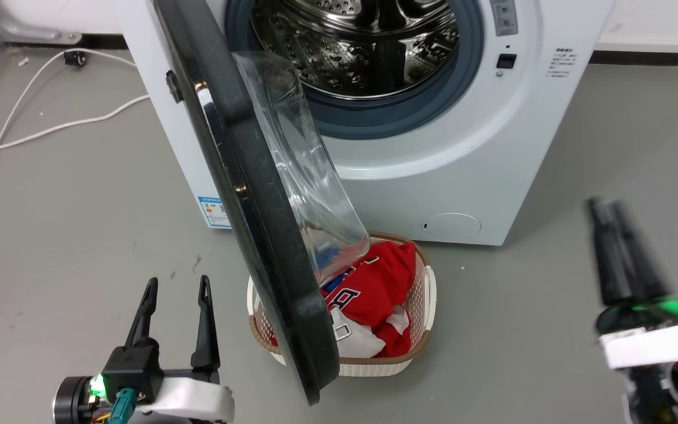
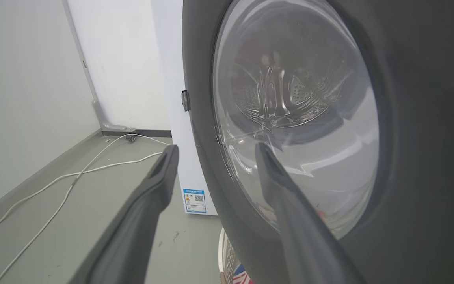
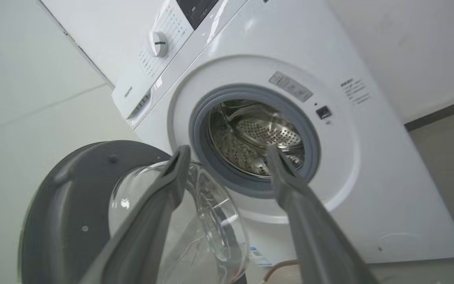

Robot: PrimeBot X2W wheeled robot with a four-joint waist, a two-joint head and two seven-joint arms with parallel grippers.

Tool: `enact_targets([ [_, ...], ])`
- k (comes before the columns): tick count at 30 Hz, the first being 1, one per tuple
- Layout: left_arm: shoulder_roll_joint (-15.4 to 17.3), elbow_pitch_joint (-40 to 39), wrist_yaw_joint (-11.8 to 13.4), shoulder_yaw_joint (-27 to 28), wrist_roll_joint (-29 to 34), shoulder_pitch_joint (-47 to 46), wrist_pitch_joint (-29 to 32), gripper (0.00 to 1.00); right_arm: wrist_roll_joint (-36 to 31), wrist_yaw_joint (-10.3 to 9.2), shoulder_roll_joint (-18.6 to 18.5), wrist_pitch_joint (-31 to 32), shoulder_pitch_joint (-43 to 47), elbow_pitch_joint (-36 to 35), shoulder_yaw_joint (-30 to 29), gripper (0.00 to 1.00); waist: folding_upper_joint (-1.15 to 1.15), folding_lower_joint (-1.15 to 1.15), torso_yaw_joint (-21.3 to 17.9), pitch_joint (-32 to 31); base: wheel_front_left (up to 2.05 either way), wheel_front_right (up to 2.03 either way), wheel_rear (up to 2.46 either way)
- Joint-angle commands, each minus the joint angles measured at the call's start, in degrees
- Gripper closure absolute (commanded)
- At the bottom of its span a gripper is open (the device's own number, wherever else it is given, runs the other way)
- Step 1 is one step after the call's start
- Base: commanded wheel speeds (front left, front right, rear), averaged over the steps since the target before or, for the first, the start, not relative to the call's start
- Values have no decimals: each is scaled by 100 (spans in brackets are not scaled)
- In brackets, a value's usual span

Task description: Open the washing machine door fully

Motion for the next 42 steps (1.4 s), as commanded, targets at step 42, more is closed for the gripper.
enact_targets([
  [42,3,45,-137,14,-28,422,-16,0,-5513,8,1762,-28,1644,145,-1959,0,0,0,-123,-484,0,0,0],
])
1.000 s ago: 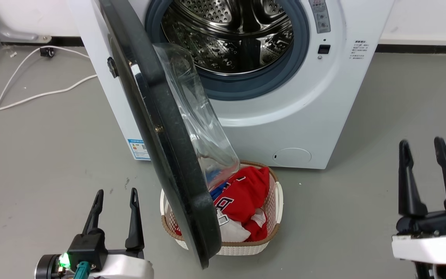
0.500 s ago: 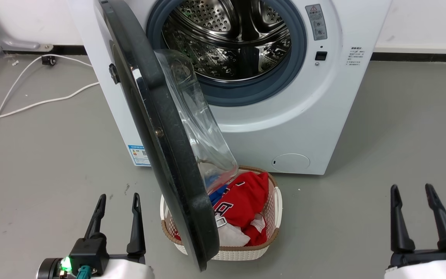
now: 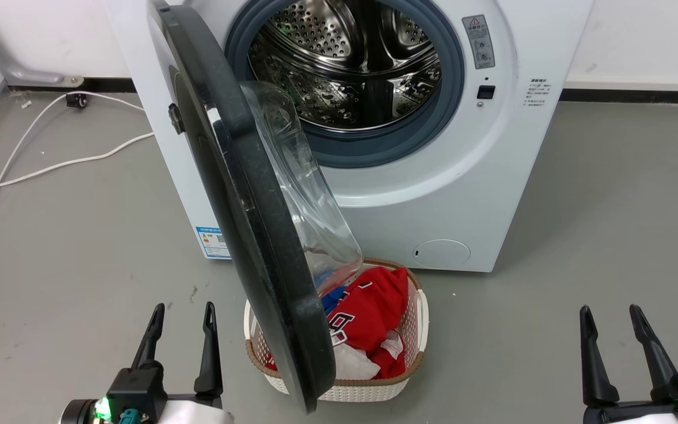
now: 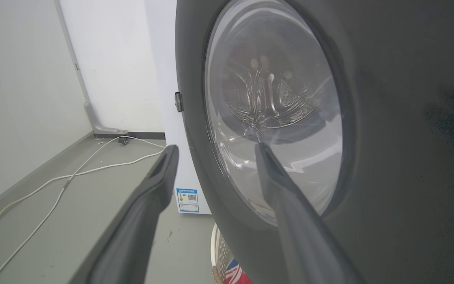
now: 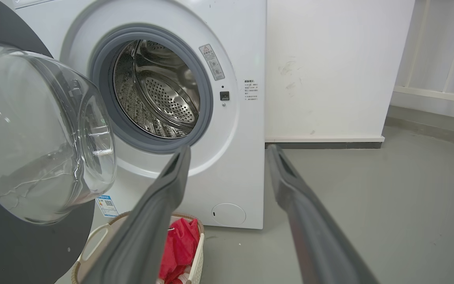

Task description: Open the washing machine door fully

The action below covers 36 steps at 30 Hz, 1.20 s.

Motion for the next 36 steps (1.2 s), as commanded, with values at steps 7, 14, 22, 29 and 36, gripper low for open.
enact_targets([
  [7,3,-23,30,31,-123,41,-16,100,46,-1,20,-12,34,53,45,0,0,0,-19,-31,0,0,0],
  [14,26,-389,-46,378,-118,-392,-16,100,60,-1,19,-12,-8,18,20,0,0,0,8,-42,0,0,0],
  [22,202,-1399,-143,542,198,-1149,-15,100,56,-1,20,-12,-57,-11,29,0,0,0,2,-30,0,0,0],
  [29,295,-2164,-259,179,487,-1713,-15,100,68,-1,20,-12,-69,-18,66,0,0,0,-19,1,0,0,0],
  [36,266,-2545,-464,-596,730,-2063,-15,100,67,-1,20,-12,-98,-6,101,0,0,0,-10,47,0,0,0],
])
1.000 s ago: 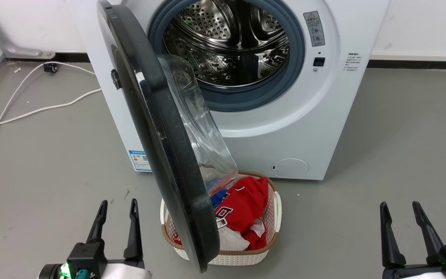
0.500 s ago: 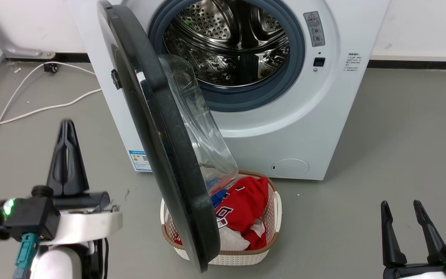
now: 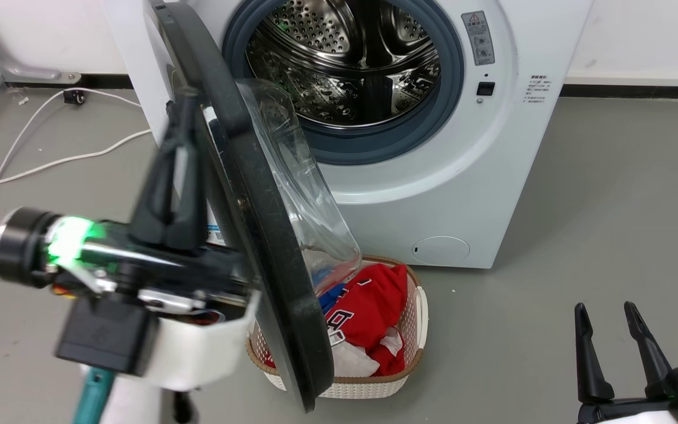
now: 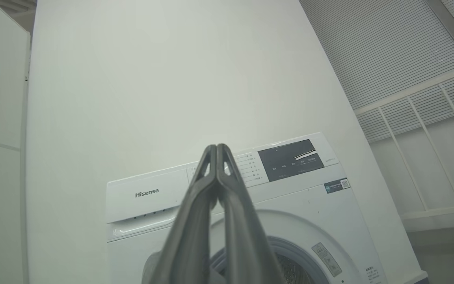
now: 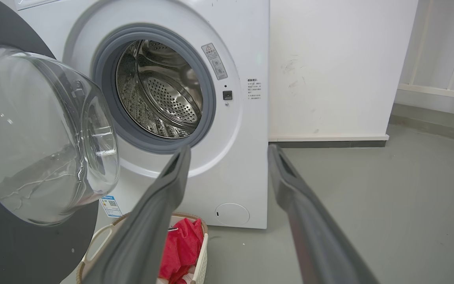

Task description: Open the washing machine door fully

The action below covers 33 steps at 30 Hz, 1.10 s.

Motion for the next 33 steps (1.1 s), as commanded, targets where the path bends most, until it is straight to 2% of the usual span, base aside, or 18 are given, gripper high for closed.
enact_targets([
  [1,-15,-57,-56,-199,74,-96,-13,100,5,-1,18,-12,-67,-9,15,0,0,0,9,12,0,0,0],
  [7,-77,-123,-214,-1074,223,-204,-14,100,12,-1,17,-12,-88,-3,43,0,0,0,33,48,0,0,0],
  [19,-143,294,-360,-2423,169,37,173,100,5,-1,17,-12,-138,-5,35,0,0,0,52,120,0,0,0],
  [25,-101,537,-392,-2876,102,217,273,100,-1,-1,17,-12,-157,-7,21,0,0,0,89,150,0,0,0],
  [28,33,695,-412,-3170,69,382,361,100,-15,-1,17,-12,-179,4,16,0,0,0,125,183,0,0,0],
  [33,122,790,-373,-3251,60,560,427,100,-18,-1,17,-12,-173,24,-7,0,0,0,174,218,0,0,0],
])
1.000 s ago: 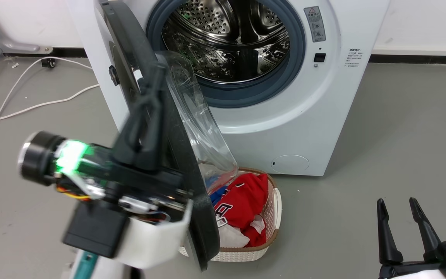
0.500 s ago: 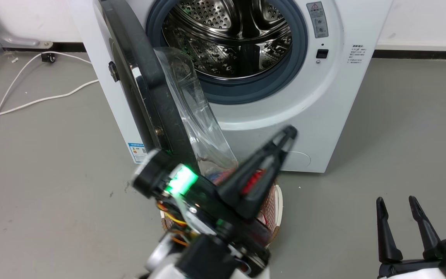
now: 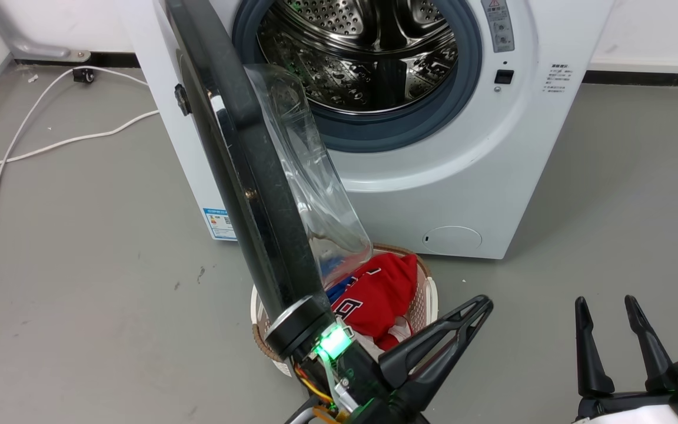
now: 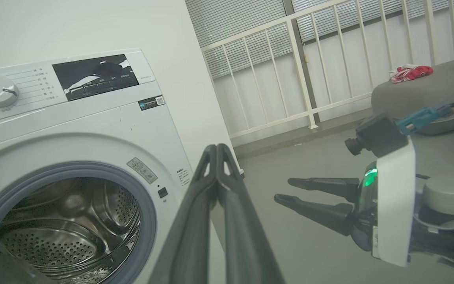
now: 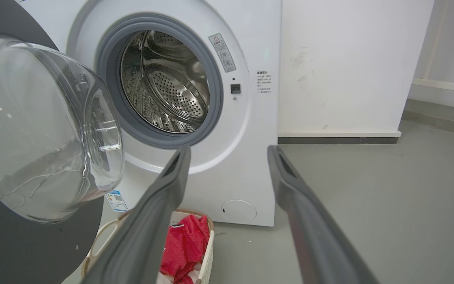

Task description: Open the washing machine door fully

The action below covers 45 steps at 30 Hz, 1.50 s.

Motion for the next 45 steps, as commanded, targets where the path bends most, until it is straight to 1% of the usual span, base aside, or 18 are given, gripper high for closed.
enact_targets([
  [1,32,29,36,3,-21,86,14,100,-18,-1,16,-12,-65,15,-11,0,0,0,21,16,0,0,0],
  [8,134,204,235,102,-131,385,71,100,-45,-1,16,-12,-108,51,-12,0,0,0,105,110,0,0,0],
  [14,229,527,373,255,-265,567,11,100,-73,-1,16,-12,-151,96,5,0,0,0,157,184,0,0,0],
  [21,292,1031,453,369,-434,662,-78,100,-86,-1,16,-12,-180,141,17,0,0,0,194,241,0,0,0],
  [26,269,1283,500,436,-514,594,-138,100,-104,-1,16,-12,-207,172,33,0,0,0,249,272,0,0,0],
  [32,289,1558,630,591,-624,593,-169,100,-92,-1,16,-12,-190,200,56,0,0,0,329,279,0,0,0],
  [37,334,1641,751,724,-720,648,-195,100,-59,-1,15,-12,-145,229,77,0,0,0,477,297,0,0,0],
  [45,440,1574,965,956,-831,738,-221,100,-52,-1,15,-12,-98,271,112,0,0,0,874,336,0,0,0],
])
